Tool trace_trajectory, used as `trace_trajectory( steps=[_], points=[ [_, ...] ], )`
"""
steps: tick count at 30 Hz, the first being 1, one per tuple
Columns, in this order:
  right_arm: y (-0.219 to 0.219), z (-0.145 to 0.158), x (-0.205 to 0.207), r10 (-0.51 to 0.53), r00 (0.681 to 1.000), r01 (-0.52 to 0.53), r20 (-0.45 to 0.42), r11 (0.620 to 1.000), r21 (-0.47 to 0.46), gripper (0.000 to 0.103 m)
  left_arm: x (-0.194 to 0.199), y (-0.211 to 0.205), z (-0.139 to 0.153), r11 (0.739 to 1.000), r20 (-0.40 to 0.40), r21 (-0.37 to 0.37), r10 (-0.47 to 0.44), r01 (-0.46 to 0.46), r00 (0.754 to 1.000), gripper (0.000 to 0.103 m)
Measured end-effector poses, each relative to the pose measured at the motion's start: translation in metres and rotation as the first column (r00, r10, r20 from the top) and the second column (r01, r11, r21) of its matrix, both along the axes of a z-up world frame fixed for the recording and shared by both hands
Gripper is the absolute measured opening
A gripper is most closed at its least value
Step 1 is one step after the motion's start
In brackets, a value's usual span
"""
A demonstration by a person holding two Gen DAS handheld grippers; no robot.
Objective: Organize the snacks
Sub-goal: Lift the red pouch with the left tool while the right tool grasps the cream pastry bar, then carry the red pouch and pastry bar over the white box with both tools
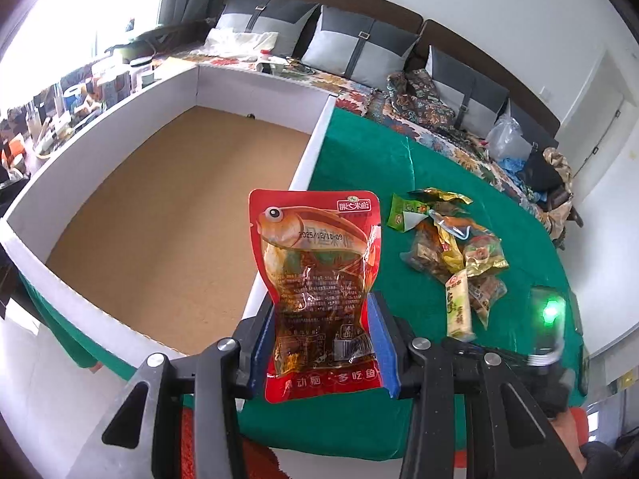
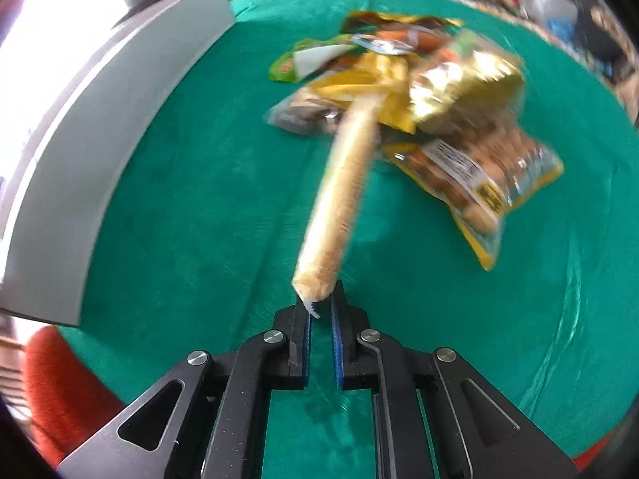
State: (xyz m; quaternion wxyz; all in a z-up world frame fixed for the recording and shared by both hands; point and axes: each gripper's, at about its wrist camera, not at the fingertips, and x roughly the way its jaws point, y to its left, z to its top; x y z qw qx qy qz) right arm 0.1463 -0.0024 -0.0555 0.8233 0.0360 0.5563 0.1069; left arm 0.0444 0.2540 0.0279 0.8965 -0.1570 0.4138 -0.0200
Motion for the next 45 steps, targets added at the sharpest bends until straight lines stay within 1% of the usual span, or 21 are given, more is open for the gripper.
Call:
trace_trajectory(
  steps=[3,5,7,11,15,18,20,21,22,23,26,27,29,32,33,37,39,40,41,42,45],
  points=[
    [-0.028,0.013,-0.002,-0.006,1.000,0.001,0.024,0.978,0.208,0.008,0.001,0.007,0.003,1.000,0.003,-0.020,0.013,-0.013,1.000,0.043],
    [-0.039,0.021,-0.006,-0.008,0.999,-0.008,0.053,0.955,0.297,0.008,0.001,0.012,0.006,1.000,0.015,-0.004,0.020,-0.020,1.000,0.043],
    [-0.050,0.033,-0.008,-0.009,0.996,-0.021,0.086,0.936,0.351,0.008,0.000,0.017,0.008,1.000,0.020,0.004,0.025,-0.026,0.999,0.043],
    [-0.047,0.056,-0.008,0.011,0.993,-0.054,0.115,0.925,0.377,0.008,0.008,0.044,0.012,0.998,0.022,-0.002,0.059,-0.059,0.998,0.043],
    [-0.001,0.102,-0.013,0.102,0.971,-0.174,0.215,0.920,0.352,0.008,0.018,0.069,0.020,0.995,0.022,0.029,0.090,-0.090,0.996,0.043],
    [0.013,0.105,-0.007,0.122,0.967,-0.199,0.224,0.911,0.362,0.010,0.020,0.082,0.024,0.995,0.017,0.021,0.101,-0.102,0.995,0.043],
    [0.002,0.101,0.003,0.078,0.976,-0.149,0.201,0.918,0.367,0.018,0.015,0.085,0.028,0.995,0.031,0.024,0.101,-0.102,0.994,0.043],
    [-0.007,0.099,0.005,0.052,0.983,-0.117,0.178,0.918,0.378,0.031,0.012,0.085,0.028,0.994,0.037,0.031,0.100,-0.101,0.994,0.043],
    [-0.020,0.088,0.013,0.009,0.993,-0.055,0.117,0.917,0.395,0.035,0.010,0.085,0.029,0.994,0.041,0.035,0.100,-0.102,0.994,0.043],
    [-0.028,0.078,0.019,-0.015,0.998,-0.010,0.060,0.916,0.400,0.036,0.007,0.085,0.028,0.994,0.043,0.036,0.100,-0.102,0.994,0.043],
    [-0.035,0.042,0.024,-0.003,0.991,0.054,-0.137,0.927,0.371,0.036,0.007,0.085,0.023,0.995,0.041,0.028,0.099,-0.100,0.994,0.043],
    [-0.029,0.030,0.022,0.022,0.982,0.046,-0.189,0.936,0.348,0.036,0.007,0.084,0.022,0.995,0.040,0.026,0.099,-0.100,0.994,0.043],
    [-0.004,0.008,0.012,0.106,0.958,-0.024,-0.266,0.955,0.296,0.036,0.005,0.083,0.021,0.995,0.041,0.024,0.101,-0.102,0.994,0.043],
    [0.015,-0.015,-0.001,0.102,0.933,0.030,-0.345,0.934,0.357,0.036,0.003,0.086,0.020,0.994,0.042,0.016,0.109,-0.109,0.993,0.043],
    [0.023,-0.019,-0.004,0.094,0.932,0.040,-0.349,0.933,0.359,0.036,0.002,0.088,0.020,0.993,0.042,0.009,0.115,-0.115,0.993,0.043],
    [0.052,-0.026,0.004,0.040,0.952,0.048,-0.305,0.961,0.273,0.039,-0.003,0.094,0.020,0.991,0.046,0.002,0.130,-0.130,0.990,0.043],
    [0.060,-0.027,0.007,0.000,0.960,0.073,-0.279,0.965,0.254,0.048,-0.004,0.095,0.019,0.991,0.044,0.003,0.135,-0.135,0.990,0.043],
    [0.068,-0.024,0.010,-0.009,0.972,0.064,-0.237,0.972,0.228,0.052,-0.003,0.095,0.018,0.991,0.040,0.004,0.135,-0.136,0.990,0.043],
    [0.076,-0.023,0.011,-0.006,0.979,0.047,-0.202,0.980,0.196,0.063,-0.003,0.095,0.016,0.991,0.036,0.006,0.136,-0.136,0.990,0.043],
    [0.085,-0.022,0.012,0.008,0.985,0.021,-0.171,0.986,0.165,0.070,-0.002,0.094,0.016,0.991,0.033,0.007,0.136,-0.136,0.990,0.043],
    [0.105,-0.023,0.007,0.040,0.993,-0.033,-0.107,0.997,0.066,0.069,-0.002,0.091,0.014,0.991,0.034,0.020,0.130,-0.130,0.991,0.043]
  ],
)
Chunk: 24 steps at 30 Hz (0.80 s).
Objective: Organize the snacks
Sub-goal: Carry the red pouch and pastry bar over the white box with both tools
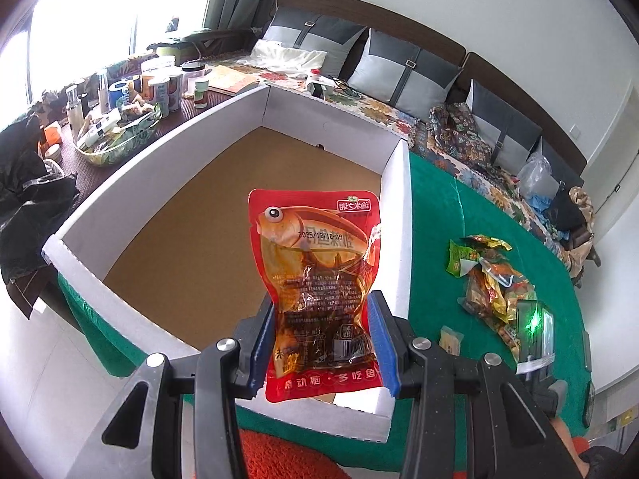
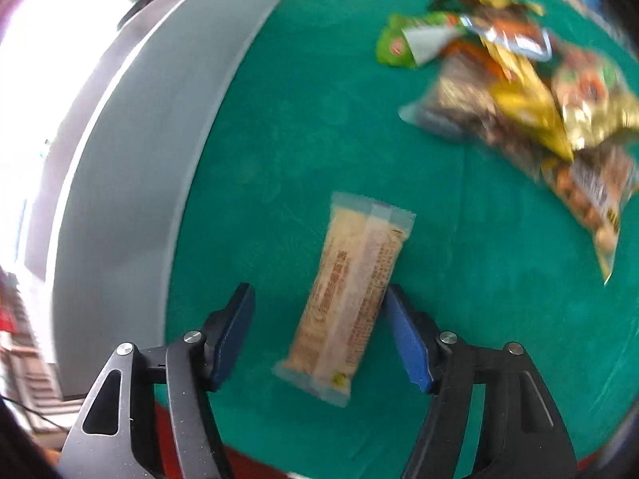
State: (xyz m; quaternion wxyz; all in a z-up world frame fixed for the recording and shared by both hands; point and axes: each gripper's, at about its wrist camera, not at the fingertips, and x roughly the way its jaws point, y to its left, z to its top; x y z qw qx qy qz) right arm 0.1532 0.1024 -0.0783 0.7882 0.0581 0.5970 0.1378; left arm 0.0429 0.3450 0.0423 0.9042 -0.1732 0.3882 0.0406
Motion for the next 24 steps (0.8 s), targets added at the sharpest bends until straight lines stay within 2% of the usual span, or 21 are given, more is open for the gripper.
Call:
trace_trajectory(
  steps=[1,2,3,6,9,11,13,17,19,20,21,22,23,24],
  points=[
    [0.003,0.000,-0.003,0.021,0.999,-0.020,0.025,0.999,-0.032,0.065,0.000,-0.002,0.000,1.000,-0.001,0.004,-0.003,0.003,1.000,0.043],
    [0.003,-0.001,-0.008,0.036,0.998,-0.033,0.044,0.997,-0.070,0.045,0.002,-0.002,-0.001,1.000,-0.003,0.006,-0.006,0.006,1.000,0.043],
    [0.000,0.002,-0.010,0.047,0.997,-0.040,0.066,0.993,-0.110,0.032,0.003,-0.003,-0.002,1.000,-0.007,0.005,-0.009,0.009,1.000,0.043],
    [-0.018,0.002,-0.018,0.055,0.996,-0.048,0.075,0.994,-0.099,0.031,0.011,-0.002,-0.006,1.000,-0.025,0.005,-0.014,0.014,1.000,0.043],
    [-0.041,0.014,-0.028,0.009,0.997,-0.011,0.075,1.000,0.020,0.031,0.018,-0.002,-0.007,1.000,-0.035,0.007,-0.019,0.019,0.999,0.043],
    [-0.045,0.039,-0.034,0.014,0.993,-0.024,0.119,0.996,0.083,0.031,0.027,0.002,-0.007,1.000,-0.048,0.018,-0.016,0.017,0.999,0.043],
    [-0.037,0.076,-0.042,0.031,0.984,-0.061,0.177,0.985,0.163,0.031,0.033,0.007,-0.008,1.000,-0.062,0.026,-0.009,0.010,0.998,0.043],
    [0.010,0.157,-0.050,0.116,0.942,-0.206,0.316,0.941,0.267,0.031,0.048,0.023,-0.013,0.998,-0.106,0.058,0.023,-0.017,0.994,0.044],
    [0.043,0.176,-0.034,0.150,0.921,-0.264,0.358,0.918,0.295,0.032,0.054,0.034,-0.021,0.993,-0.156,0.096,0.076,-0.061,0.985,0.055],
    [0.060,0.181,-0.030,0.178,0.908,-0.300,0.379,0.908,0.291,0.036,0.055,0.038,-0.024,0.991,-0.170,0.104,0.099,-0.082,0.981,0.060],
    [0.074,0.179,-0.023,0.205,0.899,-0.326,0.386,0.903,0.280,0.043,0.056,0.048,-0.031,0.989,-0.193,0.099,0.130,-0.113,0.972,0.076],
    [0.085,0.177,-0.024,0.222,0.897,-0.341,0.383,0.898,0.277,0.057,0.055,0.054,-0.035,0.987,-0.205,0.088,0.150,-0.135,0.967,0.089],
    [0.091,0.172,-0.024,0.235,0.897,-0.349,0.374,0.896,0.276,0.080,0.051,0.060,-0.038,0.984,-0.206,0.080,0.171,-0.158,0.963,0.091],
    [0.095,0.169,-0.024,0.238,0.899,-0.349,0.367,0.896,0.275,0.079,0.048,0.063,-0.041,0.982,-0.203,0.074,0.184,-0.172,0.962,0.091]
  ],
)
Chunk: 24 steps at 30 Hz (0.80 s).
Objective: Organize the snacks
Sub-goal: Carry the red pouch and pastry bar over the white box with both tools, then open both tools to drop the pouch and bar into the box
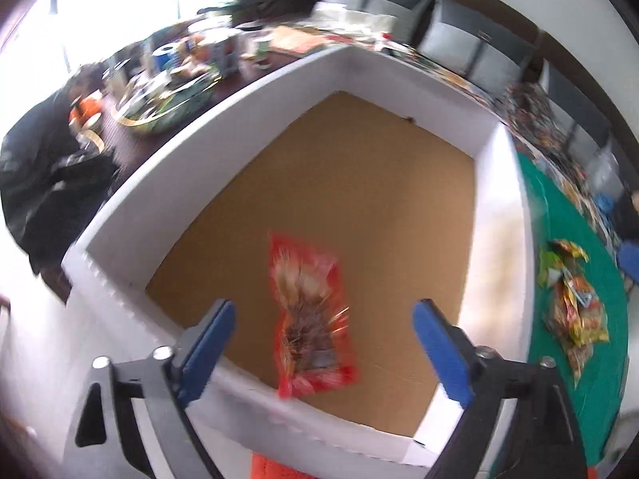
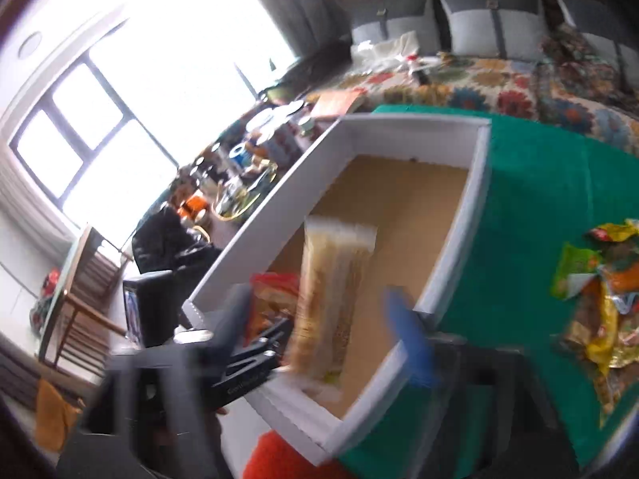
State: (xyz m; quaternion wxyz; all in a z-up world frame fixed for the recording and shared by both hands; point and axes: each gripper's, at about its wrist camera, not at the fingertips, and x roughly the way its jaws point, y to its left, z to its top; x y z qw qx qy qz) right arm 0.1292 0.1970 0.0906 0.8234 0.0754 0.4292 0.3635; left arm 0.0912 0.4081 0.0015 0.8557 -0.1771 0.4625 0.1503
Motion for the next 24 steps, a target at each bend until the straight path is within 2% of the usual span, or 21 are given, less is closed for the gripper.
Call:
trace_trajectory(
  steps=[2,6,9,12,15,18,19,21,22,23,24],
  points=[
    [0.002,-0.007,0.008,-0.011,1.000,0.011,-0.008,1.000,-0.016,0.079,-0.006,0.004,-0.004,1.000,0.007,-0.010,0.008,-0.008,1.000,0.091],
    [-0.024,-0.015,0.003,-0.065,0.997,0.067,0.039,0.996,-0.054,0.079,-0.012,-0.011,0.000,0.999,0.052,0.049,0.007,-0.010,0.999,0.091],
    [-0.051,-0.018,0.018,-0.124,0.987,0.136,0.105,0.985,-0.109,0.079,-0.007,-0.032,0.009,0.999,0.115,0.041,-0.038,0.033,0.993,0.091],
    [-0.095,-0.039,0.011,-0.198,0.958,0.239,0.207,0.950,-0.201,0.079,0.004,-0.058,0.016,0.996,0.173,0.011,-0.089,0.089,0.981,0.091],
    [-0.158,-0.066,-0.002,-0.271,0.920,0.348,0.282,0.897,-0.273,0.079,0.020,-0.085,0.019,0.991,0.189,0.056,-0.130,0.122,0.973,0.091],
    [-0.235,-0.094,-0.019,-0.370,0.870,0.469,0.325,0.824,-0.318,0.079,0.034,-0.116,0.022,0.977,0.203,0.148,-0.182,0.153,0.962,0.091],
    [-0.264,-0.104,-0.024,-0.410,0.846,0.516,0.340,0.788,-0.336,0.079,0.038,-0.122,0.022,0.972,0.198,0.165,-0.197,0.165,0.960,0.091],
    [-0.313,-0.119,-0.029,-0.476,0.809,0.583,0.346,0.724,-0.369,0.079,0.048,-0.144,0.015,0.949,0.144,0.231,-0.250,0.214,0.957,0.091],
    [-0.345,-0.131,-0.030,-0.516,0.785,0.619,0.343,0.681,-0.392,0.079,0.052,-0.154,0.008,0.930,0.098,0.282,-0.273,0.236,0.957,0.091],
    [-0.362,-0.138,-0.031,-0.537,0.771,0.637,0.343,0.656,-0.404,0.079,0.053,-0.158,0.003,0.915,0.067,0.319,-0.283,0.249,0.957,0.091],
    [-0.390,-0.147,-0.031,-0.573,0.745,0.666,0.341,0.616,-0.420,0.079,0.055,-0.165,-0.005,0.887,0.014,0.377,-0.293,0.267,0.956,0.090]
  ],
)
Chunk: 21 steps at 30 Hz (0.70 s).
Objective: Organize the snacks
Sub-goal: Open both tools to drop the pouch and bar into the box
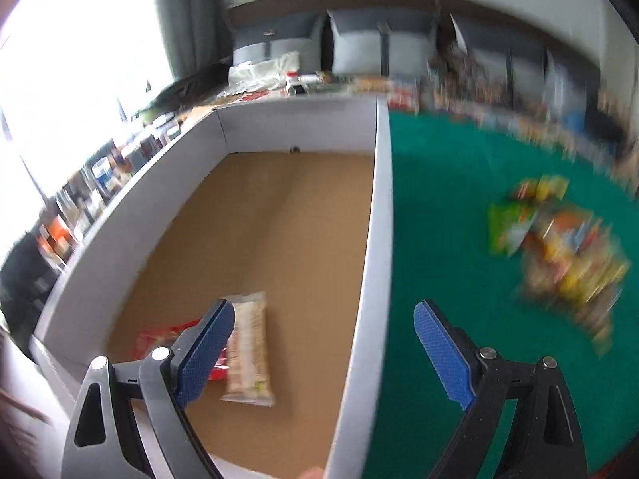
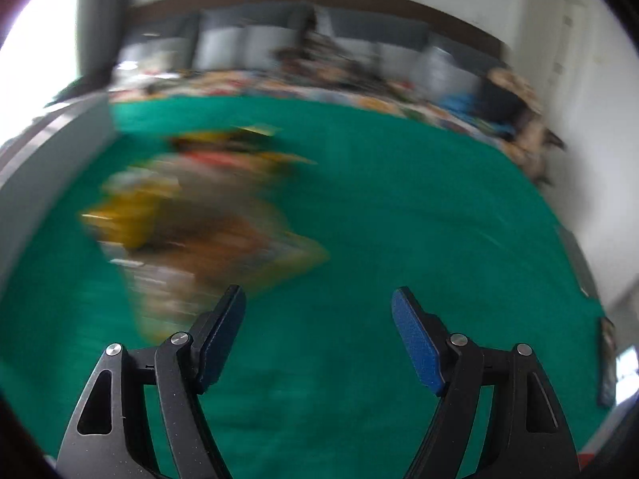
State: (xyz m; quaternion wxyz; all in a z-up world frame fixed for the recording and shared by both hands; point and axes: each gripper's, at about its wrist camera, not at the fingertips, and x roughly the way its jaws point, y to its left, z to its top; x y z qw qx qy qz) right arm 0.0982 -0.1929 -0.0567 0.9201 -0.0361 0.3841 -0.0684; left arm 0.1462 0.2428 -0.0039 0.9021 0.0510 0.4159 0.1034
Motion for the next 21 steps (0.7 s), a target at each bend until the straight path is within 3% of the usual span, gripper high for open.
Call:
trace_trajectory(
  steps=[2,6,8,12,14,17,21],
  points=[
    [-0.040,-0.011,0.002,-0.084,0.996,0.084,-0.021,0.996,-0.003,0.079,0.000,-0.007,-0.004,0.999,-0.033,0.040,-0.014,0.015,0.999,0.088],
    [-0.085,-0.025,0.006,-0.181,0.982,0.182,-0.057,0.983,0.010,0.079,-0.009,0.002,-0.004,0.999,-0.047,-0.022,0.024,-0.025,0.999,0.089],
    [-0.097,-0.030,0.004,-0.200,0.978,0.201,-0.050,0.979,0.020,0.079,-0.011,0.005,-0.007,0.998,-0.052,-0.055,0.033,-0.036,0.998,0.089],
    [-0.107,-0.033,0.015,-0.203,0.976,0.210,-0.085,0.974,0.081,0.081,-0.011,0.001,-0.003,0.998,-0.049,-0.046,0.046,-0.048,0.998,0.089],
    [-0.113,-0.036,0.022,-0.196,0.976,0.207,-0.097,0.972,0.114,0.086,-0.020,-0.006,0.009,0.997,0.016,-0.012,0.076,-0.075,0.997,0.089],
    [-0.112,-0.038,0.027,-0.194,0.975,0.209,-0.107,0.965,0.157,0.091,-0.043,-0.029,0.037,0.993,0.185,0.061,0.085,-0.098,0.979,0.092],
    [-0.108,-0.039,0.021,-0.190,0.976,0.205,-0.108,0.966,0.155,0.092,-0.073,-0.076,0.068,0.999,0.306,0.038,-0.004,-0.008,0.952,0.102]
  ],
)
